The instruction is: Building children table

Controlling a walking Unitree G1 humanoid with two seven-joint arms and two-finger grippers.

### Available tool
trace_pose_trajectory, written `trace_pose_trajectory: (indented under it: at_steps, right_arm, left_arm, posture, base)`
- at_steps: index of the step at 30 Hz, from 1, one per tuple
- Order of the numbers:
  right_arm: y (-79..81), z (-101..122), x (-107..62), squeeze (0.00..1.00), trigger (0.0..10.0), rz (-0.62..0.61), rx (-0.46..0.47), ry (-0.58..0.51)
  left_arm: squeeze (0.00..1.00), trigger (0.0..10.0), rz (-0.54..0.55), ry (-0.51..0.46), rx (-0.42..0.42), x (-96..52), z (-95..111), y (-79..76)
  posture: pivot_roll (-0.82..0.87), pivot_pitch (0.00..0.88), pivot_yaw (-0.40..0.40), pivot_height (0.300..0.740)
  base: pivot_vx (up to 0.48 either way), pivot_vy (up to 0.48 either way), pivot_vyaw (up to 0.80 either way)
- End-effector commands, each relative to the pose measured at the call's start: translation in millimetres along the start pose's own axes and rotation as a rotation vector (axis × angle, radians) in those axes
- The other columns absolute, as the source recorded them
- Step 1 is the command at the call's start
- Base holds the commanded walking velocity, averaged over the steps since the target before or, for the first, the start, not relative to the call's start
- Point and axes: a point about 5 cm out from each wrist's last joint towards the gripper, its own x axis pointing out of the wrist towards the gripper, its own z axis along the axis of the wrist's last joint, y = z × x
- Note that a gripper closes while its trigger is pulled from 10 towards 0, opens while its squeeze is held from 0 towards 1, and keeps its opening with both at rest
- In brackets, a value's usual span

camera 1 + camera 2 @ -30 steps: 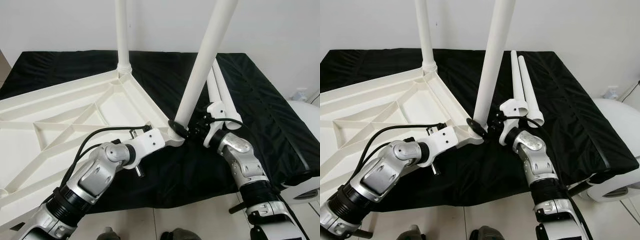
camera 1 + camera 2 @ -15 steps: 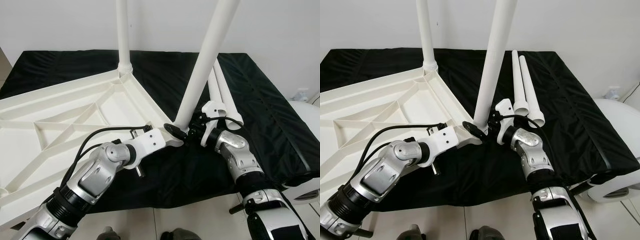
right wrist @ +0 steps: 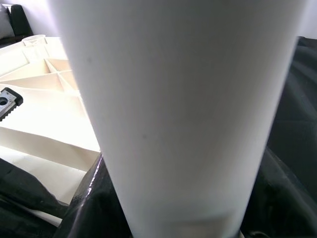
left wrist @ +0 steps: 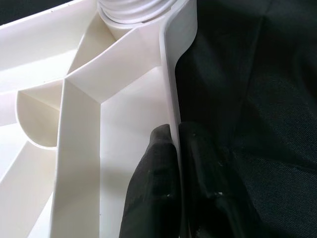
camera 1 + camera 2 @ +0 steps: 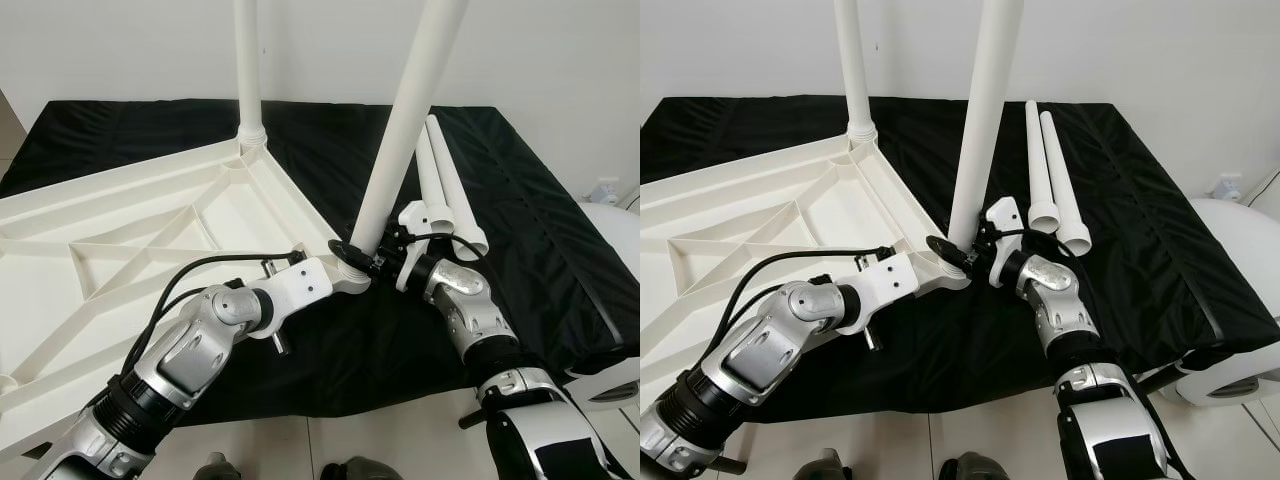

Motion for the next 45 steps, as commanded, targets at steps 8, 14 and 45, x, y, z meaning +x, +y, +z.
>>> trace_pose_trajectory:
  at_steps: [8,14,45]
  right_arm:
    - [7.4,-5,-3.3,0.0,10.0,-0.043,0.028,-0.018]
    - [14.4,-7,-3.2,0.0,10.0,-0.106,0.044,-0.034]
    - [64.8,7,28.7,0.0,10.0,-0.61,0.115,-0.069]
  left_arm:
    - [0.0,10.0,0.012,0.04,0.021,0.7,-6,-4.1]
    - [0.0,10.0,0.011,0.038,0.02,1.0,-6,-4.5]
    - [0.0,10.0,0.014,0.03,0.009,1.8,-3,-4.5]
  posture:
    - [0.05,0.0,-0.072,0.74]
    - [0.05,0.0,-0.074,0.74]
    - [0.04,0.008,-0.069,0.74]
  base:
    - [0.0,0.0,0.0]
    - [0.0,0.0,0.0]
    - [0.0,0.0,0.0]
